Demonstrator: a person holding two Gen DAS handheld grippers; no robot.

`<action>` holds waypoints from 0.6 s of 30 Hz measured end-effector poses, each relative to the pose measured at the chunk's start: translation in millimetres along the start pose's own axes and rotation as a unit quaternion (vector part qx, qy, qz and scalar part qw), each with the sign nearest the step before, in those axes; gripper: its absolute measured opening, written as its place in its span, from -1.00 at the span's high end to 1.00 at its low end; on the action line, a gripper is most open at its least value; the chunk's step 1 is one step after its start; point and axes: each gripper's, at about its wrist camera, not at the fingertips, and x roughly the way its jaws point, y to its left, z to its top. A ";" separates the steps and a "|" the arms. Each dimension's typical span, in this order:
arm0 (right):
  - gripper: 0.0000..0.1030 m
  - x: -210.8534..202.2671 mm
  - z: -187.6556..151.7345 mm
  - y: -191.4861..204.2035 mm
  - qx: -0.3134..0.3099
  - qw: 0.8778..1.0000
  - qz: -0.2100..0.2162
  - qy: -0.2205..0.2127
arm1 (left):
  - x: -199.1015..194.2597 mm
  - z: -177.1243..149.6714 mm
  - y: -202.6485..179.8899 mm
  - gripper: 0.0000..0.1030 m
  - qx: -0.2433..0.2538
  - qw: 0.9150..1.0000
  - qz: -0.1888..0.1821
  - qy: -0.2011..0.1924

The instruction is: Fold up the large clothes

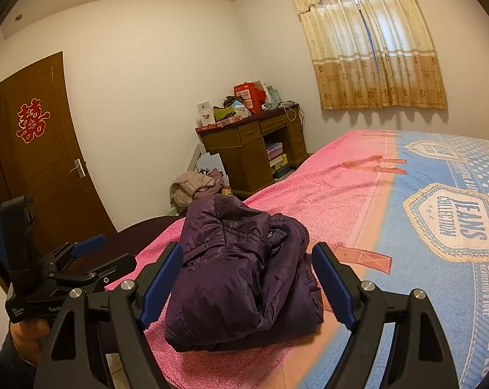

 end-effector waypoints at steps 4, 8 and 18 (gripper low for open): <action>-0.59 -0.1 -0.8 -0.3 0.000 1.000 0.001 0.001 | 0.5 -0.2 -0.4 -1.00 -0.001 1.000 0.000 0.003; -0.59 -0.3 -1.4 0.1 0.000 1.000 0.001 0.000 | 0.4 0.9 -1.2 -1.00 0.001 1.000 0.003 0.004; -0.59 -2.1 -2.6 2.7 -0.004 1.000 0.005 -0.003 | 2.9 1.3 -4.9 -1.00 0.021 0.999 0.025 0.010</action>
